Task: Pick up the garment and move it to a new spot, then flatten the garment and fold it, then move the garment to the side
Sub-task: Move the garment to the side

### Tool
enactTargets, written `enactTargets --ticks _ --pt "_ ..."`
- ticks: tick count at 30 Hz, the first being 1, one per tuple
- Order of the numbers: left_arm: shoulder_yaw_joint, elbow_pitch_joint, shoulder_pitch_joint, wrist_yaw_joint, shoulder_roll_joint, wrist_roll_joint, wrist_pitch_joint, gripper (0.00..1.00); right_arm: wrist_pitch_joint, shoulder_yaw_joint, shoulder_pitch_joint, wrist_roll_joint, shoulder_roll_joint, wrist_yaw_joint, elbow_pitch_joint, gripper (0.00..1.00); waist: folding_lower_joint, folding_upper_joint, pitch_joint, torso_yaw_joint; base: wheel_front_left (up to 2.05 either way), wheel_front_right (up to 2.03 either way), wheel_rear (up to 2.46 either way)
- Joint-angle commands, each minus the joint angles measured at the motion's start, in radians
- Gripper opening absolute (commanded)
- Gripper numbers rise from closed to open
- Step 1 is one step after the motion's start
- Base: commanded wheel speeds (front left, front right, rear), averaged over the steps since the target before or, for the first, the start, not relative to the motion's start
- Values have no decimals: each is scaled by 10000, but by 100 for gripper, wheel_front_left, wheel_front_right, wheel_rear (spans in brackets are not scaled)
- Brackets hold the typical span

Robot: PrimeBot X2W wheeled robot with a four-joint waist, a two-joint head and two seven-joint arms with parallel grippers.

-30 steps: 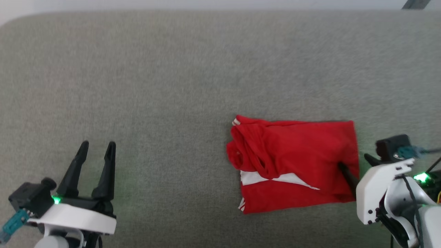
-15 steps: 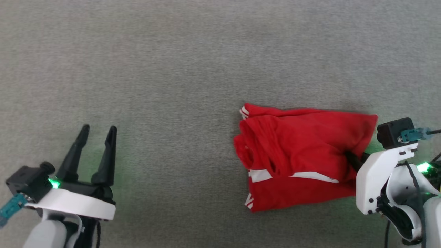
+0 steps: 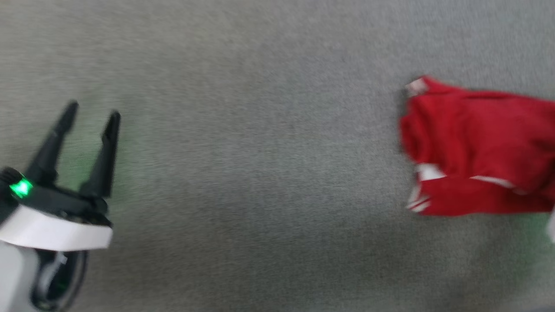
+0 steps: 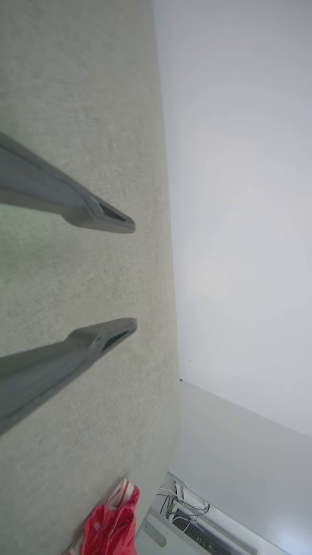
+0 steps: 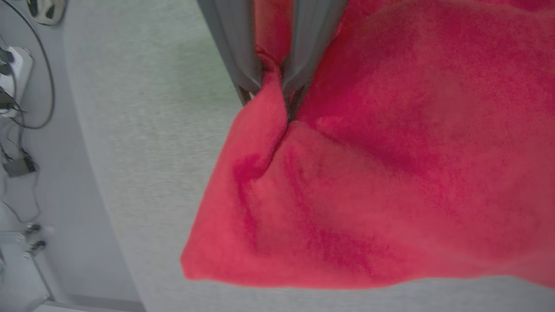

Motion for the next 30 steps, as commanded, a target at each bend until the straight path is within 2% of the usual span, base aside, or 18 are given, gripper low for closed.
enactTargets --ticks 1,8,14,20,25,26,27,30 --pt "20 -120 -249 21 167 -7 -52 100 -134 -143 -245 -122 -45 -25 3 0 0 -1 612 -542 0 0 0" --pt "-182 -976 -1420 22 1373 -46 -52 100 -1111 -2015 -1456 -920 131 -26 456 0 0 -1 1768 -976 0 0 0" --pt "-251 -1515 -2179 22 1987 -102 -52 100 -1975 -3039 -2870 -1533 138 -27 1243 0 0 -1 2443 -963 0 0 0" --pt "-233 -1797 -2448 22 2273 -182 -52 100 -2888 -3494 -4147 -2332 150 -27 2353 0 0 -1 2848 -839 0 0 0" --pt "-153 -1667 -2288 22 2184 -204 -52 100 -3369 -3430 -4527 -2961 220 -26 2959 2 0 -1 2826 -741 0 0 0" --pt "-130 -1637 -2242 22 2150 -197 -52 100 -3471 -3386 -4550 -3079 202 -26 3057 33 0 -1 2777 -728 0 0 0" --pt "-131 -1604 -2196 22 2087 -185 -52 100 -3563 -3286 -4520 -3255 103 -26 3185 100 0 -1 2708 -702 0 0 0" --pt "-128 -1472 -2025 22 1863 -157 -52 100 -3955 -3054 -4274 -3557 -69 -26 3288 100 0 -1 2352 -616 0 0 0"
